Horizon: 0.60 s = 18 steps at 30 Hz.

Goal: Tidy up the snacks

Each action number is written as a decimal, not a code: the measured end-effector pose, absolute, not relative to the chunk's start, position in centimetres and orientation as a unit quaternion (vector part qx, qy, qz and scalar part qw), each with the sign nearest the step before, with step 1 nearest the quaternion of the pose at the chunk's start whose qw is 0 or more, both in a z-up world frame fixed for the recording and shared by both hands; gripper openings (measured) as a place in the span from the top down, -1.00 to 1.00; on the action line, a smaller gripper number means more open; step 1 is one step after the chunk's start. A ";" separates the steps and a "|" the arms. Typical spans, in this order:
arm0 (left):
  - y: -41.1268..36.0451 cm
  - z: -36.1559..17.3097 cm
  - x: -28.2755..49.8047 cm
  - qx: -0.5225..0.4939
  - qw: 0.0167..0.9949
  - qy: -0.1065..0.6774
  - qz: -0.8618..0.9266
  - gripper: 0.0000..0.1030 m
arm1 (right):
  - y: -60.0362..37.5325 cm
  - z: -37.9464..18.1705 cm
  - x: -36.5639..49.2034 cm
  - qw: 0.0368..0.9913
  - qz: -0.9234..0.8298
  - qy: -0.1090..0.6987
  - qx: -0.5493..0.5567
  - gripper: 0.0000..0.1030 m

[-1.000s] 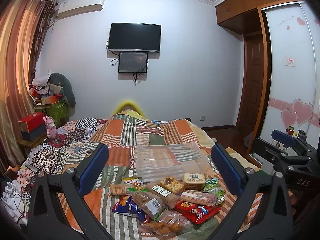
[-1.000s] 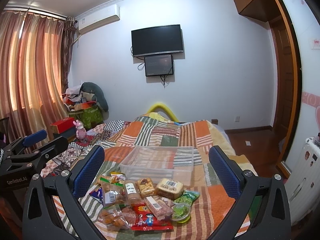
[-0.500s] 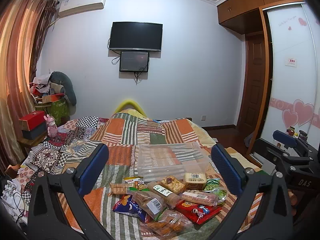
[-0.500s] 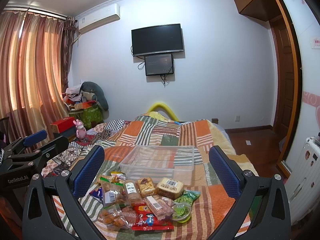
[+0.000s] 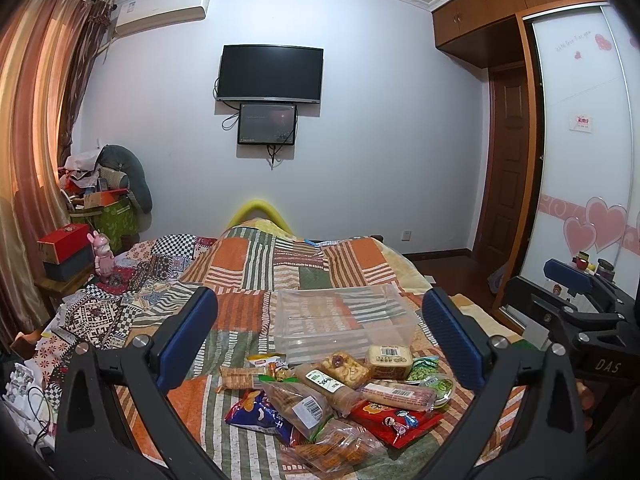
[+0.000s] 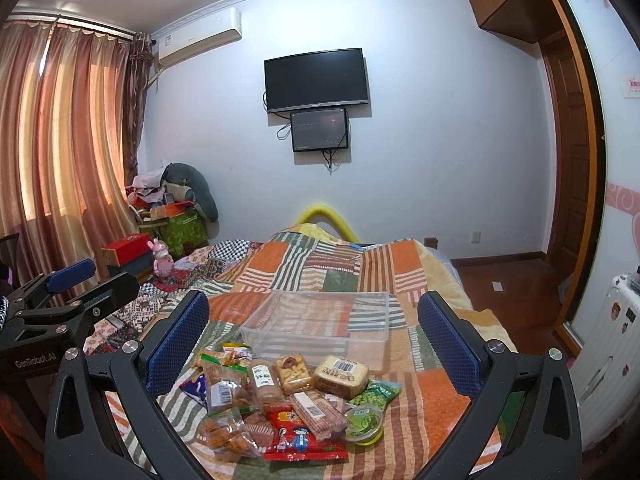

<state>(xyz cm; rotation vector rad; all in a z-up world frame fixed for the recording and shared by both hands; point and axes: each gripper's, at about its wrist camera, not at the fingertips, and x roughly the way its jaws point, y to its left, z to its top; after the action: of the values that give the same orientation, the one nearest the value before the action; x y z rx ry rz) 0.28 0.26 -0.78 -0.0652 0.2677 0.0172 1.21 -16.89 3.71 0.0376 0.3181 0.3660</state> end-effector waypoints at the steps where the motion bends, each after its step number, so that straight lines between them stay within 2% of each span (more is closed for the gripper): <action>1: 0.2 -0.8 0.3 -0.032 0.991 0.133 0.009 -1.00 | -16.9 3.7 1.2 0.971 0.181 0.158 0.019 -1.00; 12: 0.2 -0.8 0.0 -0.022 0.992 0.123 0.010 -0.95 | -16.9 3.2 1.3 0.968 0.191 0.163 0.025 -1.00; 14: 0.2 -0.8 0.3 -0.020 0.992 0.128 0.006 -0.76 | -17.0 3.1 1.3 0.967 0.195 0.165 0.022 -1.00; 16: 0.3 -0.9 0.7 -0.019 0.990 0.139 0.001 -0.63 | -17.0 3.0 1.4 0.966 0.196 0.167 0.021 -0.97; 18: 0.6 -1.2 1.2 -0.019 0.989 0.149 -0.001 -0.56 | -17.1 2.7 1.6 0.964 0.199 0.176 0.019 -0.86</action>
<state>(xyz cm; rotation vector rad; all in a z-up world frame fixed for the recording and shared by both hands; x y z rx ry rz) 1.18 0.60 -1.17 -0.0378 0.2983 -0.0016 1.62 -17.10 2.74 0.0379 0.3555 0.4035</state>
